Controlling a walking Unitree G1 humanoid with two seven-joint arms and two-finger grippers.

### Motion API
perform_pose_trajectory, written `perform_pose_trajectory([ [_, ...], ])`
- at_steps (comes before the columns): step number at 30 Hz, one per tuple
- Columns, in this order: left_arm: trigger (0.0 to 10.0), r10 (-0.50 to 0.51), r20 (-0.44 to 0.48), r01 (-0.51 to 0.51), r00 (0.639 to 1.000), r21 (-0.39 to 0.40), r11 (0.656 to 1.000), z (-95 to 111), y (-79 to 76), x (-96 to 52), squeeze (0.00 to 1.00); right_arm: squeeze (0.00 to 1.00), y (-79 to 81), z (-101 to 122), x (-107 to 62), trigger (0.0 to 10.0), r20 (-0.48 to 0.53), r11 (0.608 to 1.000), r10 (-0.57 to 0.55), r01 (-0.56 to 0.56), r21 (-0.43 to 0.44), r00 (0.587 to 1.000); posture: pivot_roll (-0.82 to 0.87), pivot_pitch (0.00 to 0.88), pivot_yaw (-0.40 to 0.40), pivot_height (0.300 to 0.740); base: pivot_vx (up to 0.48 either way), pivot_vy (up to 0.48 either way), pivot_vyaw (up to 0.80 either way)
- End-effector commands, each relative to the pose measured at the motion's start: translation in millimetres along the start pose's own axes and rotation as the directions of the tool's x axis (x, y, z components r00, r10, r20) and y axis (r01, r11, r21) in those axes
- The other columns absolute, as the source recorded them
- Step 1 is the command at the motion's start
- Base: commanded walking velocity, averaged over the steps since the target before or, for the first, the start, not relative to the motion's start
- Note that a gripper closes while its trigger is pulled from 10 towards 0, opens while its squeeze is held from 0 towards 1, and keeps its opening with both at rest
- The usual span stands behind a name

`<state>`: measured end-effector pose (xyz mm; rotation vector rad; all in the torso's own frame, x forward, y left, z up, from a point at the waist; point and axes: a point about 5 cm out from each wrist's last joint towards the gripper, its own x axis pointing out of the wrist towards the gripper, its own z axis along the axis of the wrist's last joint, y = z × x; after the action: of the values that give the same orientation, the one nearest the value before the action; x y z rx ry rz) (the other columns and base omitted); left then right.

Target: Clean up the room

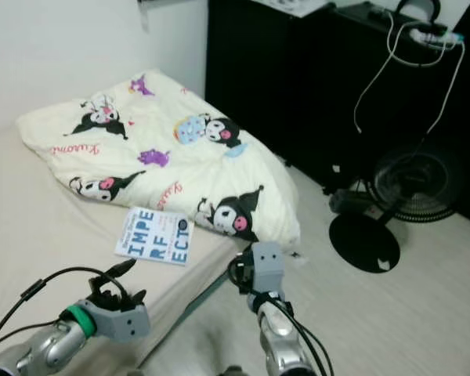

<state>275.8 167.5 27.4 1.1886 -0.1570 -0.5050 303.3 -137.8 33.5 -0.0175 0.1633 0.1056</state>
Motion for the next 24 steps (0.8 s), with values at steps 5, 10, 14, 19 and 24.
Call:
perform_pose_trajectory([
  [5,10.0,-0.012,0.006,0.012,1.0,0.046,0.999,-3.1,0.3,0.6,0.0,0.0,5.5,0.1,-1.0,10.0,0.008,1.0,0.019,-0.019,-0.001,1.0,0.0,0.173,0.025,0.605,0.0,0.0,0.0],
  [10,10.0,0.034,-0.009,-0.033,0.999,0.096,0.995,-7.9,15.0,8.3,0.0,0.0,11.9,12.9,4.4,10.0,0.055,0.999,0.04,-0.041,0.012,0.998,0.0,0.19,0.022,0.596,0.0,0.0,0.0],
  [14,10.0,0.12,-0.057,-0.108,0.991,0.173,0.979,-19.2,42.1,18.0,0.0,0.0,24.4,34.2,9.3,10.0,0.14,0.995,0.092,-0.097,0.026,0.986,-0.01,0.207,0.018,0.596,0.0,0.0,0.0],
  [19,10.0,0.129,-0.075,-0.108,0.989,0.234,0.966,-27.0,58.6,22.3,0.0,0.0,33.8,50.5,8.8,10.0,0.206,0.99,0.133,-0.141,0.024,0.969,-0.01,0.23,0.011,0.596,0.0,0.0,0.0],
  [24,10.0,0.064,-0.091,-0.039,0.994,0.262,0.964,-30.1,60.8,25.9,0.0,0.0,40.7,67.7,4.7,10.0,0.263,0.985,0.157,-0.169,0.021,0.952,-0.03,0.266,0.0,0.596,0.0,0.0,0.0],
])
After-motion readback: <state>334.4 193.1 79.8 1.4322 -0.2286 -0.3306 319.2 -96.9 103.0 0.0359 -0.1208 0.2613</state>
